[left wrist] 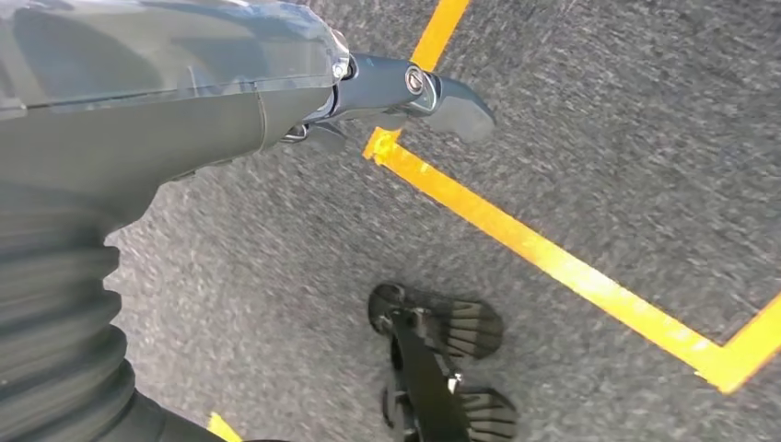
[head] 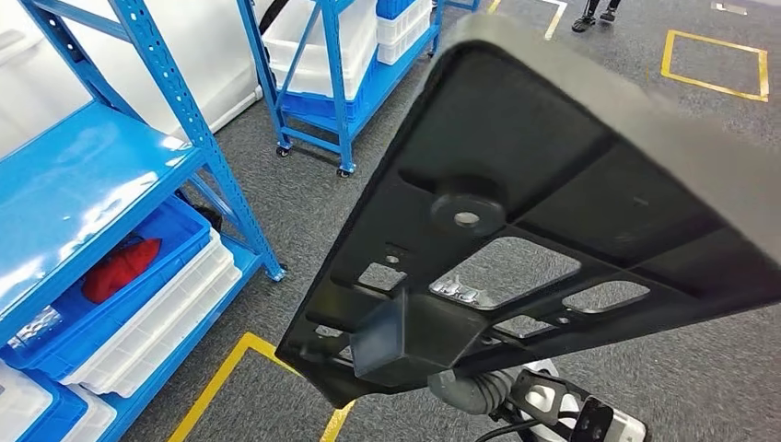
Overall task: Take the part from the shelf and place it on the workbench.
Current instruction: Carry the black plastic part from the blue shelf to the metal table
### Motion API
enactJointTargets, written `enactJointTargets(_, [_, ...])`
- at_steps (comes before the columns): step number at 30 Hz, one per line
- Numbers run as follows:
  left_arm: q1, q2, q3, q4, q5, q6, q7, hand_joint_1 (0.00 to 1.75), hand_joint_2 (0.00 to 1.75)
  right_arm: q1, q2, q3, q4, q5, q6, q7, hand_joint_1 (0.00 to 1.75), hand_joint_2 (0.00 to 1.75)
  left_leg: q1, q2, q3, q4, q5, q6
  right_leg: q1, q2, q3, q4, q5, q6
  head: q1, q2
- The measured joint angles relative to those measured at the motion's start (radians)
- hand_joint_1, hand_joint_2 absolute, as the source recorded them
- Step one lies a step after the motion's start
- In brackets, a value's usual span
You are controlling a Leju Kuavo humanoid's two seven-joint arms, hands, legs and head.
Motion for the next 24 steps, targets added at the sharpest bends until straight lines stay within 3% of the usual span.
enactJointTargets(1, [-0.001, -0.004, 0.0, 0.0, -0.004, 0.001, 0.003, 0.0, 1.75, 0.012, 0.002, 0.0, 0.0, 0.009, -0.004, 0.0, 1.75, 1.75, 0.001, 0.01, 0.001, -0.003, 0.003, 0.006, -0.001, 0.008, -0.002, -0.002, 0.002, 0.008, 0.0, 0.0])
enactJointTargets(3, [-0.001, -0.012, -0.001, 0.0, -0.009, 0.002, 0.01, 0.0, 1.75, 0.033, 0.004, 0.0, -0.001, 0.023, -0.01, 0.0, 1.75, 1.75, 0.003, 0.033, 0.005, -0.015, 0.012, 0.021, 0.001, -0.021, -0.015, 0.02, -0.014, 0.019, 0.0, 0.0])
enactJointTargets(4, [-0.001, -0.016, -0.002, 0.0, -0.01, 0.004, 0.013, 0.0, 1.75, 0.038, 0.005, 0.0, -0.002, 0.027, -0.012, 0.0, 1.75, 1.75, 0.004, 0.047, 0.007, -0.02, 0.015, 0.028, 0.004, -0.05, -0.033, 0.058, -0.038, 0.022, 0.0, 0.0])
enactJointTargets(6, [0.004, -0.021, -0.002, 0.0, -0.01, 0.008, 0.016, 0.0, 1.75, 0.042, 0.005, 0.0, -0.001, 0.032, -0.014, 0.0, 1.75, 1.75, -0.002, 0.076, 0.006, -0.021, 0.016, 0.034, 0.003, -0.103, -0.095, 0.187, -0.104, 0.025, 0.0, 0.0])
enactJointTargets(8, [0.008, -0.023, -0.001, 0.0, -0.01, 0.011, 0.018, 0.0, 1.75, 0.043, 0.005, 0.001, 0.002, 0.035, -0.017, 0.0, 1.75, 1.75, -0.005, 0.106, 0.005, -0.02, 0.015, 0.035, 0.0, -0.117, -0.145, 0.29, -0.137, 0.029, 0.0, 0.0])
enactJointTargets(9, [0.007, -0.024, -0.001, 0.0, -0.01, 0.012, 0.018, 0.0, 1.75, 0.044, 0.005, 0.001, 0.004, 0.036, -0.018, 0.0, 1.75, 1.75, -0.006, 0.118, 0.005, -0.02, 0.014, 0.034, -0.001, -0.121, -0.144, 0.291, -0.128, 0.03, 0.0, 0.0])
enactJointTargets(10, [0.006, -0.025, -0.001, 0.0, -0.009, 0.012, 0.017, 0.0, 1.75, 0.043, 0.005, 0.001, 0.006, 0.037, -0.019, 0.0, 1.75, 1.75, -0.006, 0.13, 0.005, -0.019, 0.012, 0.033, -0.002, -0.126, -0.118, 0.246, -0.101, 0.03, 0.0, 0.0])
enactJointTargets(12, [0.002, -0.028, -0.001, 0.0, -0.004, 0.011, 0.012, 0.0, 1.75, 0.039, 0.005, 0.001, 0.007, 0.039, -0.019, 0.0, 1.75, 1.75, -0.008, 0.149, 0.009, -0.015, 0.007, 0.027, -0.001, -0.163, -0.033, 0.095, -0.044, 0.023, 0.0, 0.0])
enactJointTargets(14, [-0.001, -0.029, -0.001, 0.0, 0.002, 0.01, 0.004, 0.0, 1.75, 0.029, 0.007, 0.002, 0.007, 0.044, -0.016, 0.0, 1.75, 1.75, -0.012, 0.164, 0.012, -0.012, 0.002, 0.017, 0.005, -0.194, 0.016, 0.004, -0.022, 0.012, 0.0, 0.0])
enactJointTargets(15, [-0.001, -0.03, 0.0, 0.0, 0.006, 0.01, 0.0, 0.0, 1.75, 0.025, 0.008, 0.002, 0.007, 0.045, -0.014, 0.0, 1.75, 1.75, -0.014, 0.171, 0.013, -0.011, 0.0, 0.012, 0.008, -0.195, 0.017, -0.002, -0.024, 0.007, 0.0, 0.0])
enactJointTargets(17, [-0.003, -0.032, 0.001, 0.0, 0.016, 0.01, -0.009, 0.0, 1.75, 0.019, 0.012, 0.002, 0.007, 0.046, -0.007, 0.0, 1.75, 1.75, -0.013, 0.187, 0.016, -0.013, -0.003, 0.0, 0.01, -0.173, 0.014, -0.005, -0.019, -0.004, 0.0, 0.0])
enactJointTargets(19, [-0.004, -0.037, 0.004, 0.0, 0.025, 0.01, -0.019, 0.0, 1.75, 0.013, 0.019, 0.002, 0.007, 0.043, 0.002, 0.0, 1.75, 1.75, -0.008, 0.164, 0.008, 0.016, -0.029, -0.01, 0.006, -0.152, 0.015, -0.012, -0.013, -0.017, 0.0, 0.0])
enactJointTargets(20, [-0.003, -0.039, 0.006, 0.0, 0.029, 0.012, -0.023, 0.0, 1.75, 0.008, 0.022, 0.003, 0.008, 0.04, 0.007, 0.0, 1.75, 1.75, -0.006, 0.14, -0.009, 0.06, -0.058, -0.014, 0.004, -0.142, 0.015, -0.015, -0.01, -0.022, 0.0, 0.0])
enactJointTargets(22, [0.001, -0.043, 0.013, 0.0, 0.039, 0.016, -0.027, 0.0, 1.75, -0.002, 0.027, 0.007, 0.011, 0.038, 0.01, 0.0, 1.75, 1.75, -0.004, 0.095, -0.07, 0.197, -0.127, -0.018, 0.005, -0.118, 0.013, -0.015, -0.007, -0.029, 0.0, 0.0])
enactJointTargets(23, [0.003, -0.043, 0.018, 0.0, 0.042, 0.018, -0.028, 0.0, 1.75, -0.005, 0.028, 0.009, 0.013, 0.04, 0.008, 0.0, 1.75, 1.75, -0.004, 0.086, -0.098, 0.256, -0.146, -0.019, 0.006, -0.105, 0.013, -0.015, -0.006, -0.03, 0.0, 0.0])
enactJointTargets(24, [0.005, -0.044, 0.022, 0.0, 0.045, 0.02, -0.029, 0.0, 1.75, -0.006, 0.029, 0.011, 0.016, 0.044, 0.006, 0.0, 1.75, 1.75, -0.004, 0.082, -0.114, 0.284, -0.145, -0.018, 0.008, -0.091, 0.013, -0.014, -0.006, -0.03, 0.0, 0.0])
